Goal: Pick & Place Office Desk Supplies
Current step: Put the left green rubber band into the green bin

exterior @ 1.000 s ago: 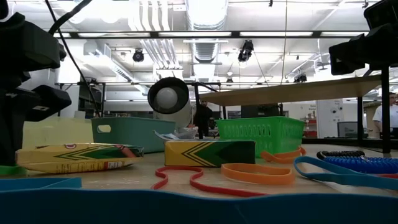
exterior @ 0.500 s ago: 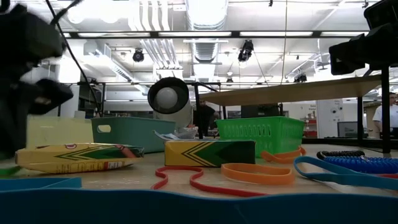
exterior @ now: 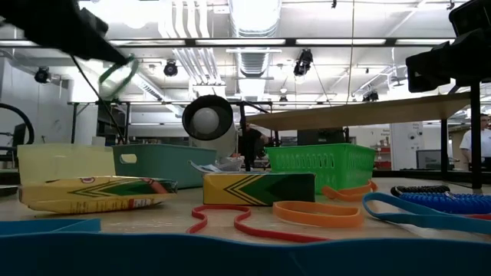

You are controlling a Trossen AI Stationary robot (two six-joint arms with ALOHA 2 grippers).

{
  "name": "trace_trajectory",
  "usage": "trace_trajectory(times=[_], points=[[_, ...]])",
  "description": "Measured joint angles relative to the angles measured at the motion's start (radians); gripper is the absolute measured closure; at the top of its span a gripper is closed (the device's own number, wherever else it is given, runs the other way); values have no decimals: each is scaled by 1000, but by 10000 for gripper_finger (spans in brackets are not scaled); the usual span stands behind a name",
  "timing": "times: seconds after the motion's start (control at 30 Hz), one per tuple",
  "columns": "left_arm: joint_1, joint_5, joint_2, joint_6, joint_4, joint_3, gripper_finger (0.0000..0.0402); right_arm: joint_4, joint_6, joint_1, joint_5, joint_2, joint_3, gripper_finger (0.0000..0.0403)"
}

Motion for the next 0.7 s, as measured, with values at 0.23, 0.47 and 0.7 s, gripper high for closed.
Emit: trace_trajectory(times=[0.23, 0.47, 0.7], points=[[91, -8, -8, -30, 73, -7, 399, 0, 0, 0, 0, 0, 0, 394], [188, 42, 101, 93, 410, -7, 399, 0, 0, 0, 0, 0, 0, 394], [253, 183, 227, 182, 677, 1, 399, 0, 0, 0, 0, 0, 0, 394]])
